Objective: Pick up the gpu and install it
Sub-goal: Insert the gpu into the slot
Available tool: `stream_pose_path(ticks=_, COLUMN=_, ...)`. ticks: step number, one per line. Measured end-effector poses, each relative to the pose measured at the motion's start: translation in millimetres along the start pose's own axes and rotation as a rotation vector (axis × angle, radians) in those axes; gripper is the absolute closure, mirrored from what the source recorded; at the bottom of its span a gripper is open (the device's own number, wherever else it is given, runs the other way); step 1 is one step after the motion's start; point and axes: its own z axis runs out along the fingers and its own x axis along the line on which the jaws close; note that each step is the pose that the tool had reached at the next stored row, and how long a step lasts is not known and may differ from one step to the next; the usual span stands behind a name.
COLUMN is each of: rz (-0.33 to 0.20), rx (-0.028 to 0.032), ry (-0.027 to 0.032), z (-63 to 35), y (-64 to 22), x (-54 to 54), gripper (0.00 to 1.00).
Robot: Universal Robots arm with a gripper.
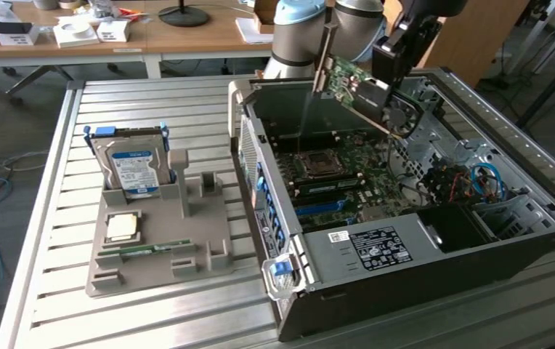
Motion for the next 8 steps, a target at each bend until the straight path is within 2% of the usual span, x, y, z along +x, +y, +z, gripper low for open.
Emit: stream_pose_path(ticks=8, rz=-0.145, rx=-0.0026, ry=0.0064, z=3.2, y=-0.1, x=0.1, gripper=0.74)
